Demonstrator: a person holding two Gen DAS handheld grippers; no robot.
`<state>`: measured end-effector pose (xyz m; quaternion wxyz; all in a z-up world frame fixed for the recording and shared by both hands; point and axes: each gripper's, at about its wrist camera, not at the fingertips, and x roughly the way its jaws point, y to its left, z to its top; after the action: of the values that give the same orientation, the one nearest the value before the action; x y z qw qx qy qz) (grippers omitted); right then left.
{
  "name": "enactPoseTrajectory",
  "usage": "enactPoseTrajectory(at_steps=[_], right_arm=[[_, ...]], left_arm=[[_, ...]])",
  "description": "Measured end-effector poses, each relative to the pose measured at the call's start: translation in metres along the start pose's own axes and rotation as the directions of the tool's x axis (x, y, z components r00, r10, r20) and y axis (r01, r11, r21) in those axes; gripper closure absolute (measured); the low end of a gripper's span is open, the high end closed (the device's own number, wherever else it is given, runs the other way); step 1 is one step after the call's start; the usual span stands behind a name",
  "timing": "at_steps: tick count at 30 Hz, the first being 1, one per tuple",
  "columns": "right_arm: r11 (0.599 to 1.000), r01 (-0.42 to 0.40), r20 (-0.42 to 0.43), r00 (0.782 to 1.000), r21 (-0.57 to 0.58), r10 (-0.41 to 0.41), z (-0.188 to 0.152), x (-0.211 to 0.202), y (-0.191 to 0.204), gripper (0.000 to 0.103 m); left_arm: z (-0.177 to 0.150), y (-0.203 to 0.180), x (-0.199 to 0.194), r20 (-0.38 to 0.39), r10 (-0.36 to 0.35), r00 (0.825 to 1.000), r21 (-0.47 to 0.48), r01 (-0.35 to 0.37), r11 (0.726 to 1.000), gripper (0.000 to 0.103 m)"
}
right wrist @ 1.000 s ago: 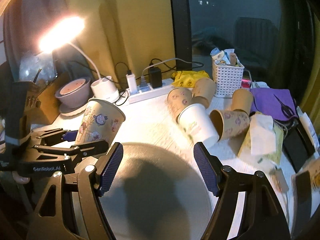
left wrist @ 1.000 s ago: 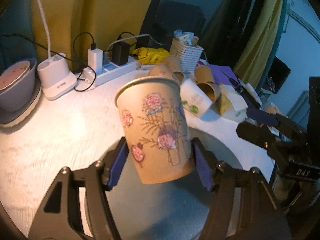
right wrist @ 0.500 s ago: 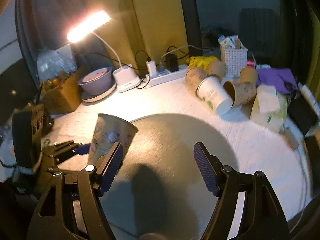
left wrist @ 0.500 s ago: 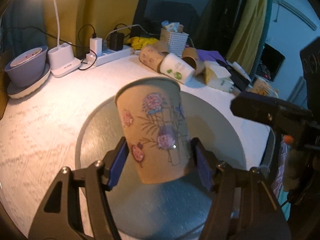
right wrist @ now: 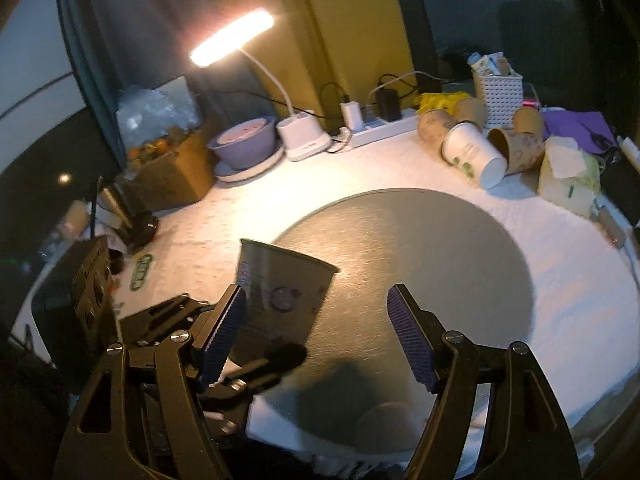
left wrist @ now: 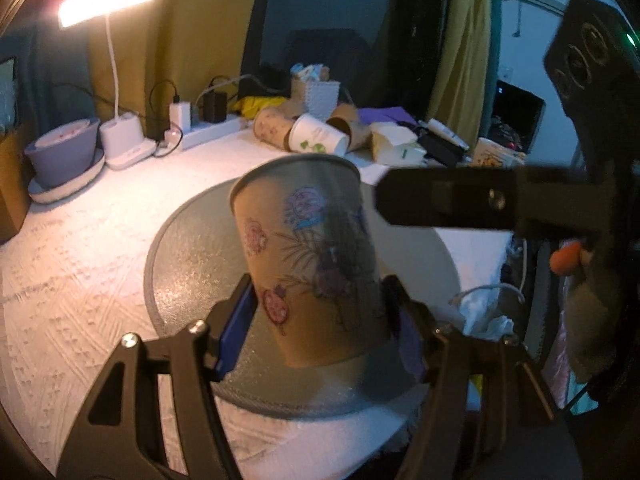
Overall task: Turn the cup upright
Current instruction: 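Grasp the cup with the right gripper while the left gripper holds it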
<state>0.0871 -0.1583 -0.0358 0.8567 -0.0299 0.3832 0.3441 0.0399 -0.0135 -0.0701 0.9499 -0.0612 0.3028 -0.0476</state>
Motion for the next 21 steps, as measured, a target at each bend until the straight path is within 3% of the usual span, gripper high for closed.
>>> enactPoseTrajectory(at_steps=[5, 14, 21], right_arm=[[0.999, -0.052, 0.009, 0.999, 0.015, 0.052, -0.001, -0.009, 0.009, 0.027], [0.991, -0.128, 0.016, 0.992, 0.040, 0.127, 0.003, -0.024, 0.015, 0.027], [0.983, -0.162, 0.018, 0.987, 0.084, 0.161, 0.006, -0.025, 0.008, 0.027]], left_arm=[[-0.001, -0.009, -0.018, 0.062, -0.045, 0.997, 0.050, 0.042, 0.998, 0.038], [-0.002, -0.030, -0.045, 0.175, -0.081, 0.981, 0.144, 0.056, 0.988, 0.038], [-0.001, -0.034, -0.052, 0.195, -0.111, 0.974, 0.169, 0.078, 0.983, 0.038]])
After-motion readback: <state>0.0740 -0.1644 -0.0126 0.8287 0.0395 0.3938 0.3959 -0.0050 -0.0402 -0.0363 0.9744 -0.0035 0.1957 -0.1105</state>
